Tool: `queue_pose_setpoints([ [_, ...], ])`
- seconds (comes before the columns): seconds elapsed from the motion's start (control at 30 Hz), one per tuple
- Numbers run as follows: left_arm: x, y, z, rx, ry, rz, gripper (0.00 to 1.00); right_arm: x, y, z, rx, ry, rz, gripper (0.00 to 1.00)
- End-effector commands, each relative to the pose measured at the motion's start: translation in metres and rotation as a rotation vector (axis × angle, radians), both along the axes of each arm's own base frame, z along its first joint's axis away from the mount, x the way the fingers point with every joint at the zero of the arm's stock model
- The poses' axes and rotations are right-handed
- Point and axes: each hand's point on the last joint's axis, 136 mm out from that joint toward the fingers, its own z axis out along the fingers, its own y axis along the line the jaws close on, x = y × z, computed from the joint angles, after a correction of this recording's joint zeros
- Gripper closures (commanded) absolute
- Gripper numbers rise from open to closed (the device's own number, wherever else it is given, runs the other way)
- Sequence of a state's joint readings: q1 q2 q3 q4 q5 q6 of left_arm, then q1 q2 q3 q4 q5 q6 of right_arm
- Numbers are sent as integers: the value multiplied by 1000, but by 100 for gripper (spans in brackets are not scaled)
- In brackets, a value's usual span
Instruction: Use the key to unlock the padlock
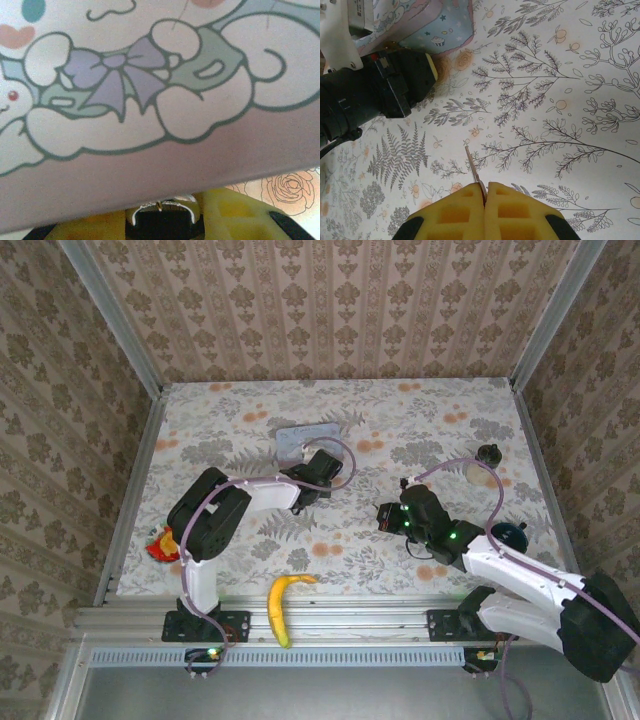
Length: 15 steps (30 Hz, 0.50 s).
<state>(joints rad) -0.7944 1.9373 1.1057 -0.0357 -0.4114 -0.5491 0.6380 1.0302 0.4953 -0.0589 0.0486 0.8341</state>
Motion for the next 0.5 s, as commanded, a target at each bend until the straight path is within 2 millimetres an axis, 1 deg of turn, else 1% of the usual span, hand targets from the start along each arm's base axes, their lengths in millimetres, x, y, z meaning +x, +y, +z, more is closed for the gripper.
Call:
queue_pose_setpoints([
  [0.0,-15,-6,1,-26,13,-10,100,-5,-8,-3,-8,9,-18,100],
  [0.3,-60,-19,6,-115,93,19,100,-14,-14,-7,0,20,-29,100],
  [0.4,-73,-21,4,-146,126,37,100,-16,-16,-9,0,27,-32,100],
  [0.47,-78,-24,0,-169,146,37,97,-18,-17,-10,-6,33,-30,100],
])
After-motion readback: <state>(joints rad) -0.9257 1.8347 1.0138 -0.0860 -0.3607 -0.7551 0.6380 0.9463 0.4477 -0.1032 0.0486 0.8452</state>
